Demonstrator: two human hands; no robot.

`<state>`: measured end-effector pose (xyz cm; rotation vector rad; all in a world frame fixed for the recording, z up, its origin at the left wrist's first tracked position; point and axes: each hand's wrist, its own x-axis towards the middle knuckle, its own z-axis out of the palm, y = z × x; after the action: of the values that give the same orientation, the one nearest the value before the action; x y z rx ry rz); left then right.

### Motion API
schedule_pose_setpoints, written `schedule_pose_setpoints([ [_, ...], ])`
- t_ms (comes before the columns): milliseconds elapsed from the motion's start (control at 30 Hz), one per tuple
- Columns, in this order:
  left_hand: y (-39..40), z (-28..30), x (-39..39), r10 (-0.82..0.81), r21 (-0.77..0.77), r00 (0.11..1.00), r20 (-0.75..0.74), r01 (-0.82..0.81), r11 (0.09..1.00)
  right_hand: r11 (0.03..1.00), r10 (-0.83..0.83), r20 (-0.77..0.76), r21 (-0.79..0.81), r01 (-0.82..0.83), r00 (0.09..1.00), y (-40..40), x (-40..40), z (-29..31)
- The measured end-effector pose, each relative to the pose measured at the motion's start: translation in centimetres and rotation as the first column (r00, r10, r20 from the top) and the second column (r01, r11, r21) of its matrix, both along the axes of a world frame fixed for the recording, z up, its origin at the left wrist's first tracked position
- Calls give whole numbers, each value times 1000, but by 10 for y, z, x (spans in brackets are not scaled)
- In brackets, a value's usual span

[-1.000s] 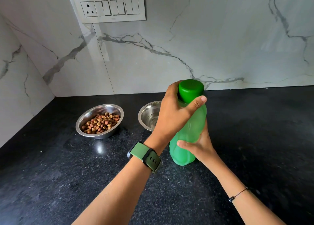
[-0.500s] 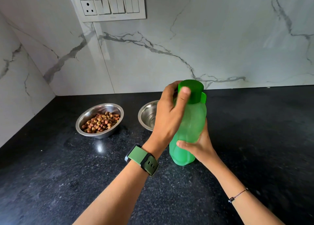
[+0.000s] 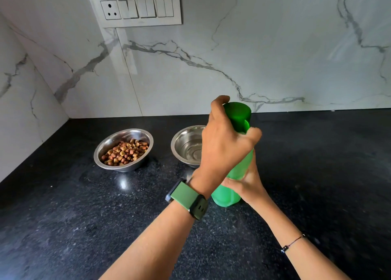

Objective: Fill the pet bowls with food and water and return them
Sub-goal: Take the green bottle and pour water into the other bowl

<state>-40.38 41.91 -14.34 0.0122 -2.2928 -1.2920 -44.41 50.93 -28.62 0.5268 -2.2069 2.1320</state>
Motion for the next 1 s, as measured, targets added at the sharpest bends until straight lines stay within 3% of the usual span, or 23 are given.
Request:
schedule_pose_setpoints([
  [400,-10,18,-6,-104,108,989,108,93,990,999,18,64,-32,-16,998,-4,9,13],
  [600,-25,1,-4,-318,67,946,69,313,947,998,59,106,-31,-57,993,-3,14,24],
  [700,-41,-27,2,-387,23,914,123,387,922,998,67,193,-20,-64,979,-5,11,28],
  [800,-53,-51,12,-439,158,868,233,412,898,996,78,203,25,-85,976,-6,16,47],
  [867,-58,-55,14,-471,233,841,265,418,878,999,32,249,-43,-22,968,-11,21,67],
  [1000,-68,-20,7,-481,219,843,241,436,873,999,-37,158,9,36,987,-7,28,111],
])
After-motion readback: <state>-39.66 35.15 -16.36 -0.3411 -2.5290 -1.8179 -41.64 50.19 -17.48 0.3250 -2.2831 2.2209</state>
